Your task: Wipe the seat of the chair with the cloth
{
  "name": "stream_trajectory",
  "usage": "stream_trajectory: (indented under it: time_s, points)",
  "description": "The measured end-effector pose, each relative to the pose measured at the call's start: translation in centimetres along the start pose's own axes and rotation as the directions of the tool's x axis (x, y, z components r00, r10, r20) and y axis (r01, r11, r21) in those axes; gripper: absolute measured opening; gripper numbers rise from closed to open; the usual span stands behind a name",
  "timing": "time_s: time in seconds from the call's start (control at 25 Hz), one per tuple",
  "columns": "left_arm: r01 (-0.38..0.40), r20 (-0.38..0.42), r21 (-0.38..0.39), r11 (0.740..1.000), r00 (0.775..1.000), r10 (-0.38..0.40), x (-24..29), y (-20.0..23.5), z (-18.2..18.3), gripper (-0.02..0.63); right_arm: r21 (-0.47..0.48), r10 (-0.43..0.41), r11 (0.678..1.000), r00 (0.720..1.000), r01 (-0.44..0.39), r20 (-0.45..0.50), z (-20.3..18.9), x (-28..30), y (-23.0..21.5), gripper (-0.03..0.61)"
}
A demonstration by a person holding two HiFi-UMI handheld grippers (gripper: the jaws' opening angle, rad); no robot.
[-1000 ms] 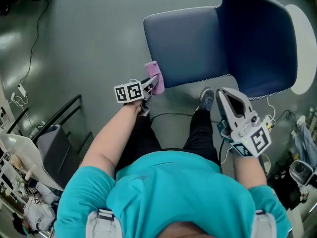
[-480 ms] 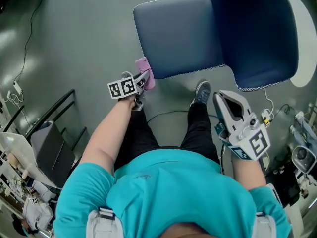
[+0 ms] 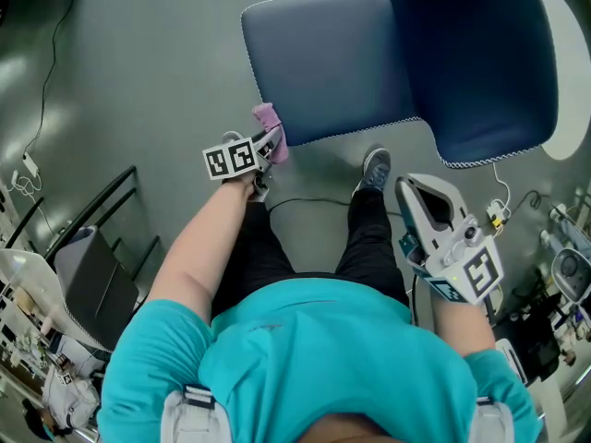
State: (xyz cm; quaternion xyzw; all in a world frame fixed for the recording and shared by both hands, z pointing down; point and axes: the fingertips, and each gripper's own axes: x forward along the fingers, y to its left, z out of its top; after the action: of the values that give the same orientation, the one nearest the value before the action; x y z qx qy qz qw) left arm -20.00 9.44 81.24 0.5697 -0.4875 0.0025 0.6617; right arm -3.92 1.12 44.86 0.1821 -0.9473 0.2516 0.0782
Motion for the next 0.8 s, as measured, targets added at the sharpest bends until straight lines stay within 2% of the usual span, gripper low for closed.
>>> stream_trajectory:
  time_s: [0.28,0.64,0.8]
  points:
    - [0.029,-0.010,0.007,1.000,1.000,-0.029,0.9,-1.8,-0.2,0.064,-0.002,0.008,1.000,1.000,-0.008,0.001,0.0,-0.3,0.2,-0.003]
    - [0.080,-0.043,0.029,0.996,0.996,-0.079,4.7,-5.7,-0.4,0.064,0.004,-0.003,1.000,1.000,0.003,0.010,0.0,-1.4,-0.6,-0.003]
    - [0.089,-0.063,0.035,0.995,0.994,-0.086,7.5,-7.5,-1.1,0.064,0.009,-0.011,1.000,1.000,0.011,0.020,0.0,-2.8,-2.4,-0.002]
